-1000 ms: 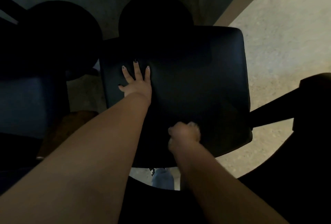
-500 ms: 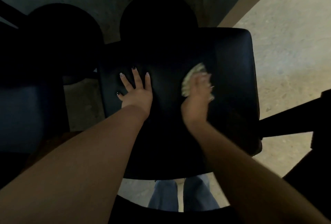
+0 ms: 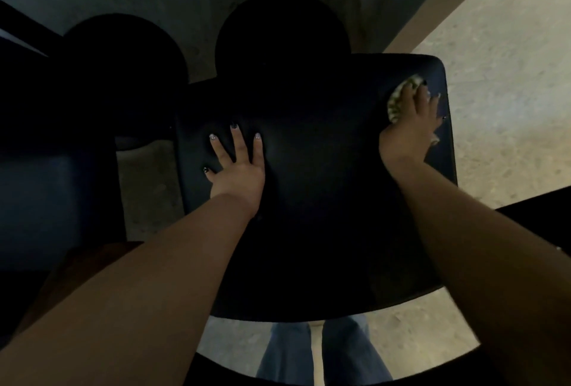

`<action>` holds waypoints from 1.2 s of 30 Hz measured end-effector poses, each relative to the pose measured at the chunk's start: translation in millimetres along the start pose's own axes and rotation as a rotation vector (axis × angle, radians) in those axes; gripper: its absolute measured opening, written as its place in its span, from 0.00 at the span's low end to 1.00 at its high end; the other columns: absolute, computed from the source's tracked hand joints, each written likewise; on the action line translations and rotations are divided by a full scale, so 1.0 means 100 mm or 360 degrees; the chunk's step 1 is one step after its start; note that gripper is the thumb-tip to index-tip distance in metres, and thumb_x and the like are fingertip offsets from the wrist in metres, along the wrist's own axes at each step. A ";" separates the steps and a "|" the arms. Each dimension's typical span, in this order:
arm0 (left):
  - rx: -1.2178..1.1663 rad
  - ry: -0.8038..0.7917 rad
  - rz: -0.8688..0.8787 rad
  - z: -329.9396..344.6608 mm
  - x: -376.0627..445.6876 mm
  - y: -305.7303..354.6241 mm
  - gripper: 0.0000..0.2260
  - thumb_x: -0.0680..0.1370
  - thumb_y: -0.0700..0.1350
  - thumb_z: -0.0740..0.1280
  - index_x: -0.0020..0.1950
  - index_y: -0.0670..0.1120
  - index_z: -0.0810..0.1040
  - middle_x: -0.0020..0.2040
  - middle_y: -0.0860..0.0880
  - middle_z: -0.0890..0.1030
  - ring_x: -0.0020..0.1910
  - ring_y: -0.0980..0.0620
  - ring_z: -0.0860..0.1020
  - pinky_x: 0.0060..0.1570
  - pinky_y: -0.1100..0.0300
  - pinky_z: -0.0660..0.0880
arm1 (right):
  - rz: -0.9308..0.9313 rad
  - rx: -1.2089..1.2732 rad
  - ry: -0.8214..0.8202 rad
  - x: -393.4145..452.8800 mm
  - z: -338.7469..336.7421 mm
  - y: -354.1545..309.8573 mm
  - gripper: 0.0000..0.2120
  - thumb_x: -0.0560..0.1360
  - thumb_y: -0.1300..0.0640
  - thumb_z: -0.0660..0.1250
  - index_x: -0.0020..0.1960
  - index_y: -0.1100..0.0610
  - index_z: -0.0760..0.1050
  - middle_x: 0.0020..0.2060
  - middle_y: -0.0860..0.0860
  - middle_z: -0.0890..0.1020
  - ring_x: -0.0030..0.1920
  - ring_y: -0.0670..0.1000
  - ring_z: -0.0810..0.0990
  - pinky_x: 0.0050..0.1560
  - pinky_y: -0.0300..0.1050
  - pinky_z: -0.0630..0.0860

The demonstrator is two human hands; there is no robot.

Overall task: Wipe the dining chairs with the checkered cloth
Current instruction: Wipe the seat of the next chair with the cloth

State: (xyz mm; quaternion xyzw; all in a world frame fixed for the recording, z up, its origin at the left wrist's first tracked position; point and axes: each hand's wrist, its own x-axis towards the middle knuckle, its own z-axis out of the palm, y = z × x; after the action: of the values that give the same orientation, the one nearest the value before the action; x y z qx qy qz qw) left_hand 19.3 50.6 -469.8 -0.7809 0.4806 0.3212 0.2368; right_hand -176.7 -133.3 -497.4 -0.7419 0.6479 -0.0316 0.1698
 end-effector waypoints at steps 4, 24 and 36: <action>0.0003 0.0010 0.0016 0.00 0.00 -0.01 0.55 0.71 0.40 0.76 0.77 0.46 0.31 0.73 0.36 0.27 0.72 0.25 0.35 0.65 0.33 0.65 | -0.0568 -0.0004 -0.0161 -0.60 0.26 -0.25 0.38 0.64 0.70 0.60 0.74 0.59 0.63 0.74 0.59 0.61 0.75 0.65 0.50 0.71 0.66 0.45; -0.0019 -0.0007 0.0037 0.00 0.01 -0.05 0.56 0.71 0.40 0.76 0.77 0.46 0.31 0.74 0.37 0.27 0.71 0.26 0.34 0.65 0.32 0.64 | -0.1047 -0.0133 -0.0409 -0.96 0.47 -0.62 0.40 0.69 0.67 0.65 0.77 0.58 0.53 0.77 0.57 0.51 0.76 0.64 0.40 0.71 0.62 0.33; -0.0036 0.0014 -0.0006 0.02 0.03 0.00 0.57 0.69 0.39 0.77 0.76 0.46 0.31 0.73 0.36 0.27 0.71 0.25 0.34 0.65 0.31 0.63 | -0.0550 -0.0137 -0.0177 -0.25 0.07 -0.25 0.41 0.66 0.71 0.62 0.77 0.58 0.55 0.77 0.57 0.52 0.76 0.62 0.45 0.73 0.64 0.43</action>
State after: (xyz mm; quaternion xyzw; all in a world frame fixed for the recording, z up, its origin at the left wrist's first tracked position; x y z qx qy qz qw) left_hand 19.7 50.5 -473.5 -0.7858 0.4766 0.3226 0.2265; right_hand -155.0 -104.9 -491.9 -0.8493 0.5012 0.0085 0.1656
